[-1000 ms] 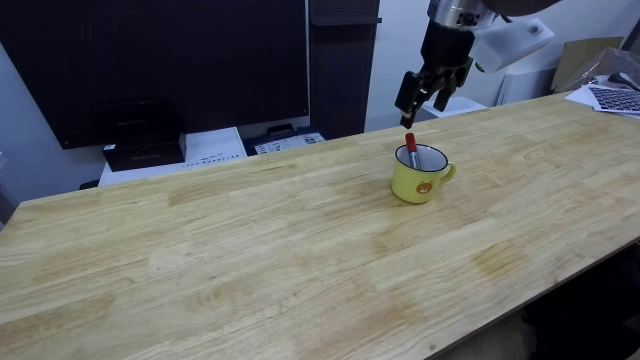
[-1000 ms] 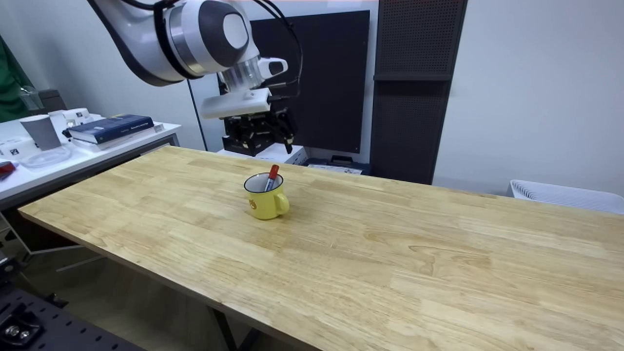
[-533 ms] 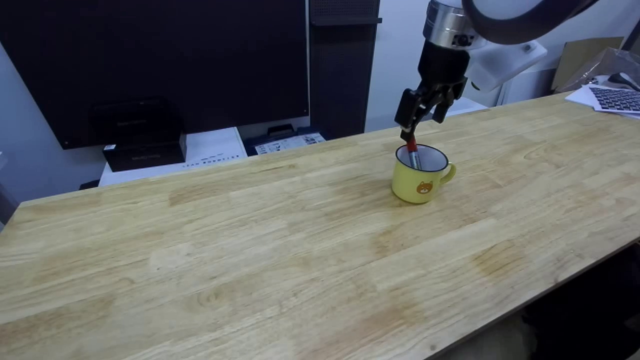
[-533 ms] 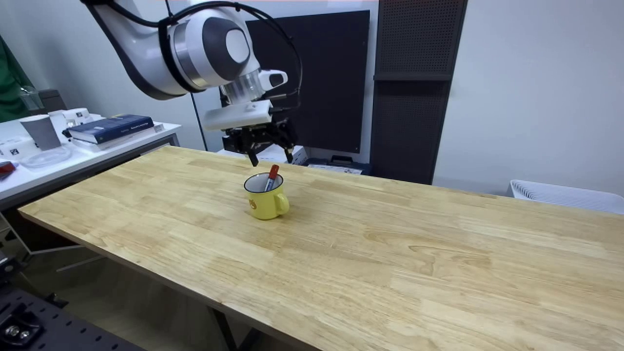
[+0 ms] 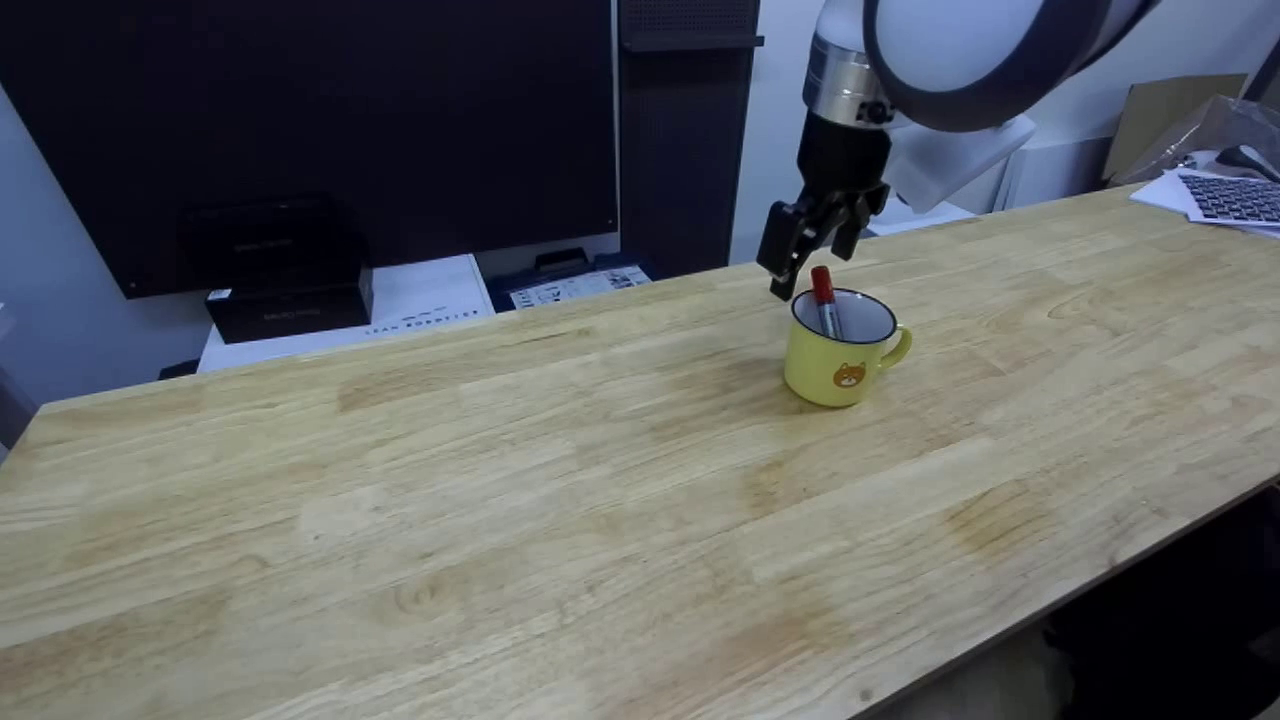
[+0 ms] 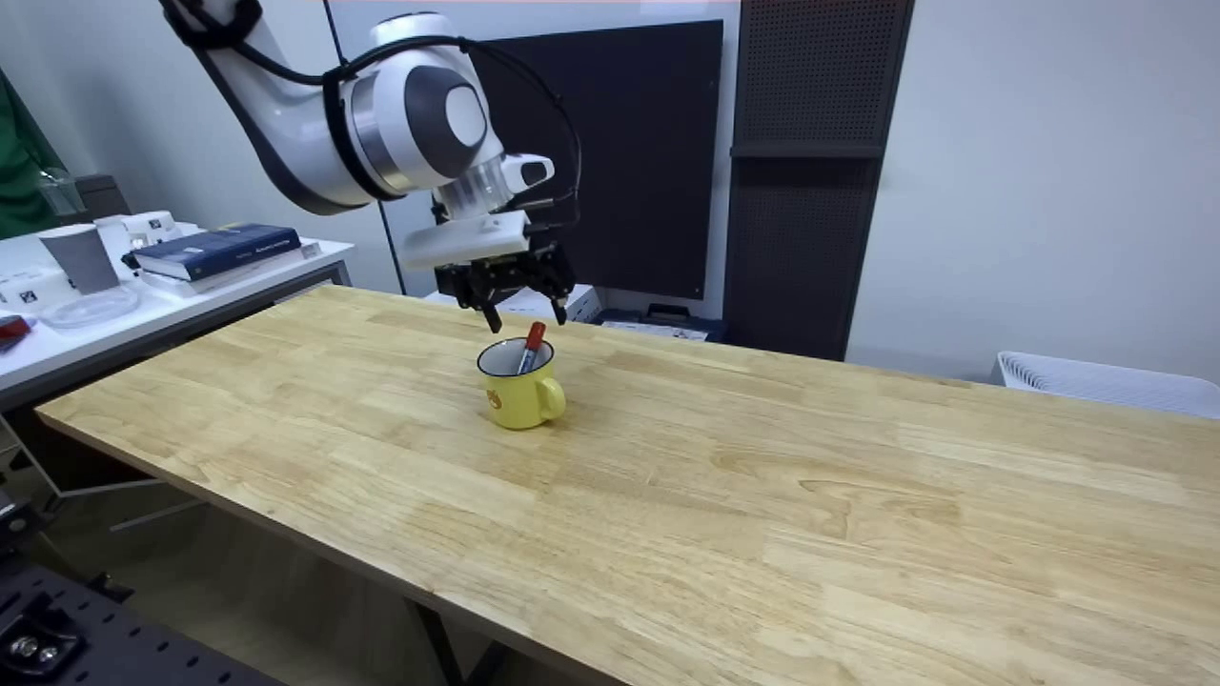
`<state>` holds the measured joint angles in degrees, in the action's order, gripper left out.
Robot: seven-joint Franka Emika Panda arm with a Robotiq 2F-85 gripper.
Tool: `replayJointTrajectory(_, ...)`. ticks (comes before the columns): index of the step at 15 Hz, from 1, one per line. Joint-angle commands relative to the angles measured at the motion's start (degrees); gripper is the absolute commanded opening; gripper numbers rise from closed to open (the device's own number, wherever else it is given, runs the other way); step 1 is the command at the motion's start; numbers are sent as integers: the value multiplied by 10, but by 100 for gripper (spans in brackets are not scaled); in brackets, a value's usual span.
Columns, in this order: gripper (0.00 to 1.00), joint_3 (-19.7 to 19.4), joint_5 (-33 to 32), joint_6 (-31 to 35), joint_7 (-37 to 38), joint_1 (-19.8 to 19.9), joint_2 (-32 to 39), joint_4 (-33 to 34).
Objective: Take the red marker out of the yellow mug
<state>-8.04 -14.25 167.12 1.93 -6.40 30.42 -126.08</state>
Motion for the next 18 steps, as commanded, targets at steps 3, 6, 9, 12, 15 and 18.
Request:
replayJointTrajectory(3,100,3,22,-6,3,3,30,39)
replayJointTrajectory(6,100,2,32,-1,7,2,17,22)
replayJointTrajectory(9,75,-6,37,-2,13,-2,14,18)
replayJointTrajectory(12,60,-5,45,-3,16,0,13,16)
replayJointTrajectory(15,38,-5,53,-4,18,0,7,10)
replayJointTrajectory(18,17,-3,64,-2,18,3,-9,-4)
